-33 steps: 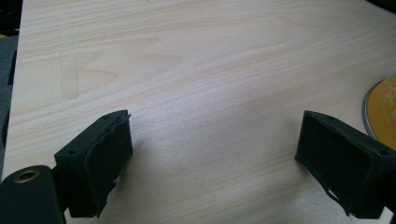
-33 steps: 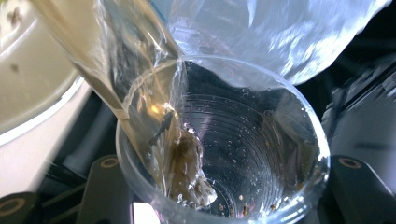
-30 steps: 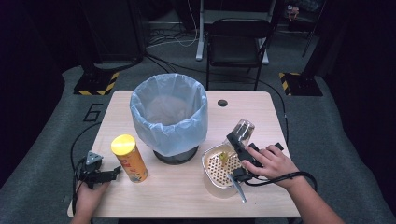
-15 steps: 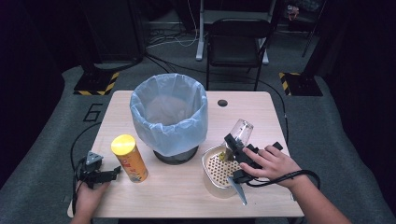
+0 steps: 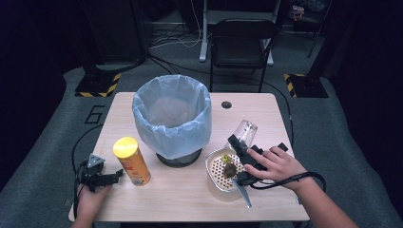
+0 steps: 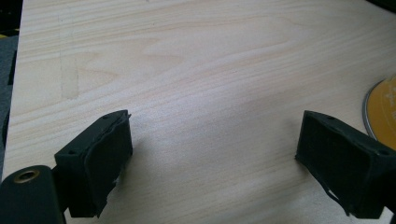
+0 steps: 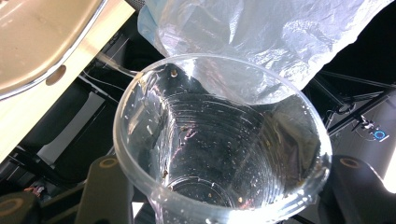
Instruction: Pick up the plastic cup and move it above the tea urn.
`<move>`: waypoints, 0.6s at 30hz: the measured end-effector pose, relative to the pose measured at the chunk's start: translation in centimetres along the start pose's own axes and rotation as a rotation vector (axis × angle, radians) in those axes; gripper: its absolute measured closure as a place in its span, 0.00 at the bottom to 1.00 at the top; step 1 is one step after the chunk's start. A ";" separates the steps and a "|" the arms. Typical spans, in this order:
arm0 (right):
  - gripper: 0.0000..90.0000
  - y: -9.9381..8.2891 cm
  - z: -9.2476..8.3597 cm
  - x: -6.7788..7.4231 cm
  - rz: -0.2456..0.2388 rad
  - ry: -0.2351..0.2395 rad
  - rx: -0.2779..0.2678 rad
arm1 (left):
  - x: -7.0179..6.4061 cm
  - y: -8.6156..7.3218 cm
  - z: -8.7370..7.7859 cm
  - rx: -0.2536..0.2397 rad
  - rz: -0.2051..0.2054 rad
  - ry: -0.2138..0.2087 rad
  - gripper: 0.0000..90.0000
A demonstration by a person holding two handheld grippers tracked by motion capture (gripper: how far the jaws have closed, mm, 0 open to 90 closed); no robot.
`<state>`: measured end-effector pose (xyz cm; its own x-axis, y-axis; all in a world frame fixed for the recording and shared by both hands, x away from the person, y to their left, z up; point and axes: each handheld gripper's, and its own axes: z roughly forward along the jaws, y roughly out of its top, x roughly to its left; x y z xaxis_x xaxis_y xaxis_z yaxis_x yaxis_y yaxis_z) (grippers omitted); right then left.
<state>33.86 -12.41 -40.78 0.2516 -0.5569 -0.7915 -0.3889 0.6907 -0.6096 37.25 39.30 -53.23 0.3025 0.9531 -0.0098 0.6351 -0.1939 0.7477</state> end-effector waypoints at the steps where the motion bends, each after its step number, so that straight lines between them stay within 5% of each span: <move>1: 0.45 0.0 0.0 0.0 -0.002 -0.002 -0.001 | 0.0 0.0 0.0 0.001 0.000 0.000 0.11; 18: 0.45 0.2 -0.2 -0.4 0.011 -0.021 -0.013 | 0.0 0.0 0.0 0.000 0.000 0.000 0.12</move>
<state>33.54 -12.17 -40.56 0.2660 -0.5391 -0.7991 -0.4034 0.6906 -0.6002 37.25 39.30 -53.23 0.3024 0.9531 -0.0102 0.6352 -0.1935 0.7477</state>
